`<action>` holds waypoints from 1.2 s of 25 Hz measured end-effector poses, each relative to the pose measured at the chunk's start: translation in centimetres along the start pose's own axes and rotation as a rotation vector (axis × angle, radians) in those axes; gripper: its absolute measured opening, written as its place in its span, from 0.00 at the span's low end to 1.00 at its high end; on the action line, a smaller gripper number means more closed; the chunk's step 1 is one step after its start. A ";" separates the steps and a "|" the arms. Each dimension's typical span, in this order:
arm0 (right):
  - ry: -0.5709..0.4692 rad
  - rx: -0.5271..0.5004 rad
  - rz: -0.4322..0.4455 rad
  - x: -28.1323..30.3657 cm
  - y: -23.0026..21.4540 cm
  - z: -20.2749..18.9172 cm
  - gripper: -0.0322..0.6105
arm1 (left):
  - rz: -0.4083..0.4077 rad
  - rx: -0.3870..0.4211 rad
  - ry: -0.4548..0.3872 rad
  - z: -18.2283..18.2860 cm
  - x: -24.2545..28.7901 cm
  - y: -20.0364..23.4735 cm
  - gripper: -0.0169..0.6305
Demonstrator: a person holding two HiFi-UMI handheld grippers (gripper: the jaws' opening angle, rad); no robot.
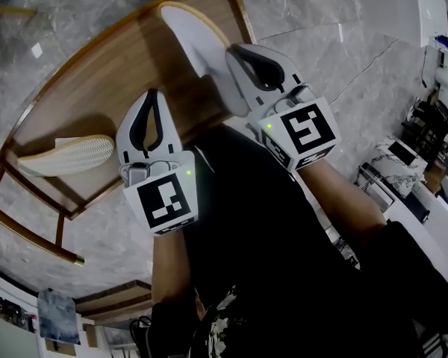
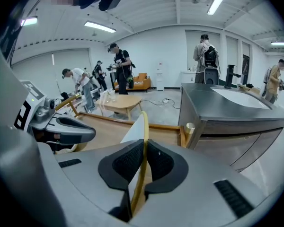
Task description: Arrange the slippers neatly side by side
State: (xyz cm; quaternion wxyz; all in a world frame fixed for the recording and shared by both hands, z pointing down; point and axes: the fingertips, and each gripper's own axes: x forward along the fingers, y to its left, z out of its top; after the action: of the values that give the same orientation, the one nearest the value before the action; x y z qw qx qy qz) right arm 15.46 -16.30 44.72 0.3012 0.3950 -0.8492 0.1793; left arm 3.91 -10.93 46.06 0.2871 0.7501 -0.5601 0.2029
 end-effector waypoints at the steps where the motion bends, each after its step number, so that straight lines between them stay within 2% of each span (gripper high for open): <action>1: -0.003 0.009 -0.006 0.0 -0.4 -0.1 0.08 | -0.002 -0.001 0.002 -0.1 0.1 -0.3 0.03; 7: -0.010 0.157 -0.079 0.1 -2.3 -0.6 0.08 | -0.029 -0.014 0.005 -0.1 0.6 -1.4 0.03; 10: -0.025 0.217 -0.095 0.5 -2.0 -0.7 0.08 | -0.015 -0.013 -0.010 0.1 0.3 -0.9 0.03; 14: -0.021 0.256 -0.107 1.2 -1.3 -1.5 0.08 | 0.013 -0.012 0.014 -0.7 -0.5 0.4 0.03; 17: -0.006 0.234 -0.110 1.9 -1.1 -2.1 0.08 | 0.042 -0.016 0.021 -1.0 -0.8 1.4 0.03; 21: 0.001 0.153 -0.113 2.4 -0.9 -2.6 0.08 | 0.068 -0.021 0.013 -1.4 -1.1 2.2 0.03; 30: 0.022 0.066 -0.100 2.8 -1.0 -3.1 0.08 | 0.084 -0.023 0.005 -1.0 -2.0 1.7 0.03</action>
State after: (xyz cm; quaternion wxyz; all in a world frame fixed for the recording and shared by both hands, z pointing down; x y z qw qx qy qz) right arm 16.00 -16.81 48.93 0.3058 0.4445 -0.8188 0.1961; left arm 1.74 -9.18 45.92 0.2883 0.7222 -0.5925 0.2104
